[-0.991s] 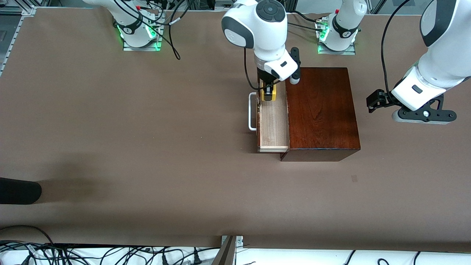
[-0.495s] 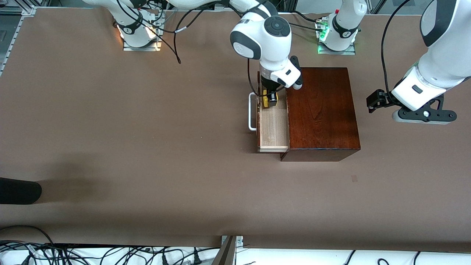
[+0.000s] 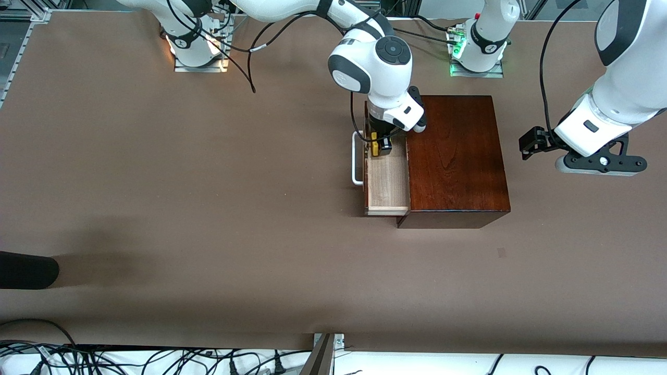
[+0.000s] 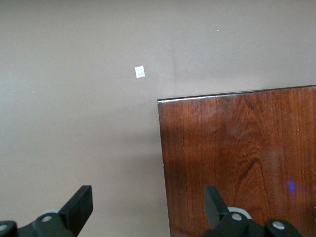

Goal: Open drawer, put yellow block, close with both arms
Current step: 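Lower the yellow cube into the drawer and open the right gripper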

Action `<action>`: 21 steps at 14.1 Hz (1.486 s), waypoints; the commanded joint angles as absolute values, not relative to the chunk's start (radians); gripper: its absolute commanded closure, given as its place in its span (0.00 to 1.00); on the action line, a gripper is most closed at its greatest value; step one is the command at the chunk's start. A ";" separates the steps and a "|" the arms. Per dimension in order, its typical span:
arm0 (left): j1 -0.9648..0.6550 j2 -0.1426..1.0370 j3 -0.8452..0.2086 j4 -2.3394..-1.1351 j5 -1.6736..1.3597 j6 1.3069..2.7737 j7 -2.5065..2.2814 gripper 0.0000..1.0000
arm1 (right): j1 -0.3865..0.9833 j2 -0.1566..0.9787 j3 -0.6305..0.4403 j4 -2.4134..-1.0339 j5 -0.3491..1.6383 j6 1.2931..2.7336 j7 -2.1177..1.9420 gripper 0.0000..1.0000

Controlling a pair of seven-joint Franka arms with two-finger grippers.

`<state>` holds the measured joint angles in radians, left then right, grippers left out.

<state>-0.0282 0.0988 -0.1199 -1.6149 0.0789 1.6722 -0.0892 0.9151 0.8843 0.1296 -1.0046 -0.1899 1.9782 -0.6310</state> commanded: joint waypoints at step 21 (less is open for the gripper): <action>-0.025 0.133 -0.123 -1.554 0.077 1.660 -0.067 0.00 | 0.787 0.683 0.117 -0.965 -0.158 1.826 -0.488 0.00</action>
<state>-0.0281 0.1057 -0.1199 -1.6010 0.0789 1.6723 -0.0892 0.8499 0.7561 0.1089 -0.9389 -0.1824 1.8600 -0.4944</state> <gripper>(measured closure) 0.000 0.000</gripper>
